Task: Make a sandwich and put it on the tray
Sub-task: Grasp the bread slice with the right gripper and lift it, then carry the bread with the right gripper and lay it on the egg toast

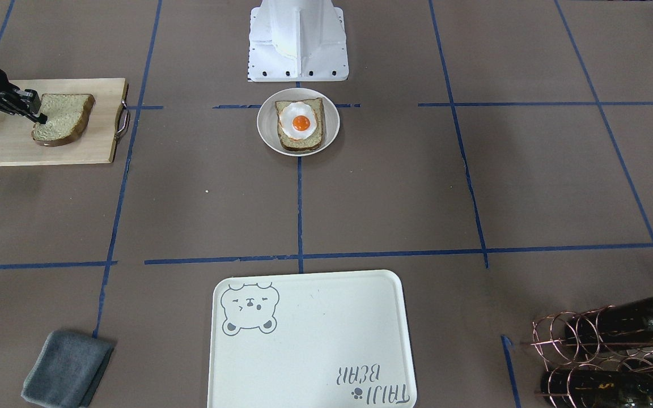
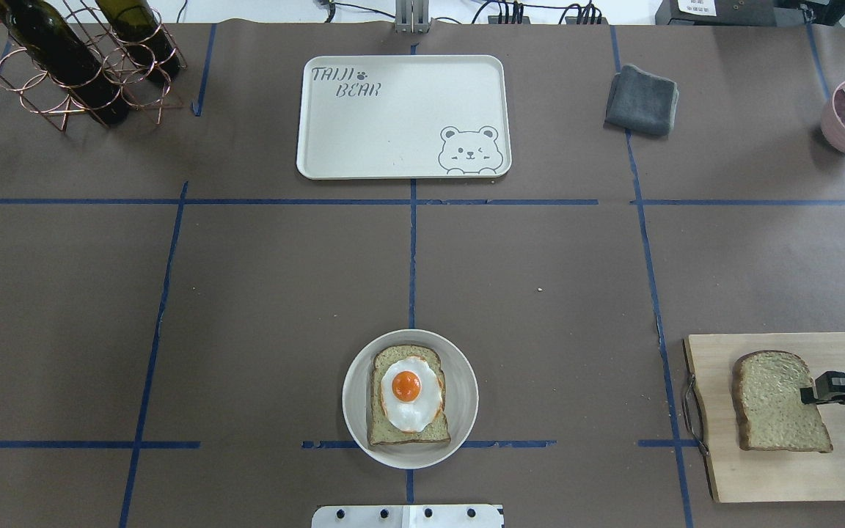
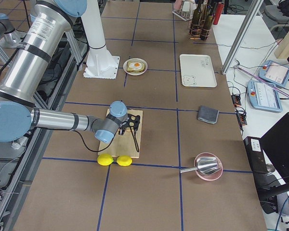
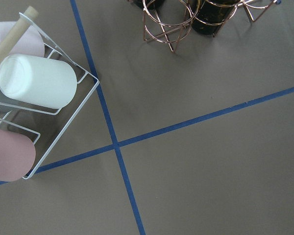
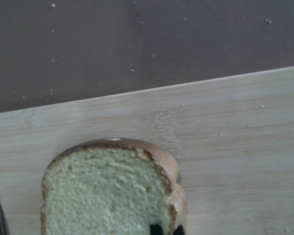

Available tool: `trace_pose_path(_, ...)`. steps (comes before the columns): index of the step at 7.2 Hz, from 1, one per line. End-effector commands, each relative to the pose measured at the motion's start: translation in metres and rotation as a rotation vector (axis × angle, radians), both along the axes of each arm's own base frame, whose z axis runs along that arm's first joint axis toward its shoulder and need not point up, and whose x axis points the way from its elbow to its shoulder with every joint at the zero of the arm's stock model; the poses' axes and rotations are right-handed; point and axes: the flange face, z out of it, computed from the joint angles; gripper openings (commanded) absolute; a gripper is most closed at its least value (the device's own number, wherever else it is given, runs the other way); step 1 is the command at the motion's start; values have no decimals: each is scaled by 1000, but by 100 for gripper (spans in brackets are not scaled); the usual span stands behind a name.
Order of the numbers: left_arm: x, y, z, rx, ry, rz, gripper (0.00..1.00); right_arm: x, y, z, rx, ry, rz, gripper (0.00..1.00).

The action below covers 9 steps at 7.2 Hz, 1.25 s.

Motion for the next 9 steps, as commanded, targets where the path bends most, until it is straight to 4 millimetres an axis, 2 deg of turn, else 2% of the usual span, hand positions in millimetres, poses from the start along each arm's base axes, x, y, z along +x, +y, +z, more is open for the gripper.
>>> trace_pose_path(1,0,0,-2,3,0,0,100,-8,-3,-39,5,-66,6,0)
trace_pose_path(2,1,0,-2,3,0,2,100,-23,-12,-75,-6,-142,8,0)
trace_pose_path(3,0,0,-2,3,0,0,100,-54,-33,-117,-42,-239,16,0)
trace_pose_path(5,1,0,-1,1,0,2,100,-139,-53,-204,-23,-385,-57,0)
trace_pose_path(6,0,1,1,-2,0,0,100,-185,-60,-261,-77,-420,-71,0)
trace_pose_path(7,0,1,0,2,0,1,100,-229,-55,-302,-111,-408,-75,0)
trace_pose_path(8,0,1,0,0,0,0,100,-280,-45,-335,-101,-379,-46,0)
trace_pose_path(9,1,1,-1,1,0,2,100,-314,-46,-349,-103,-350,-31,0)
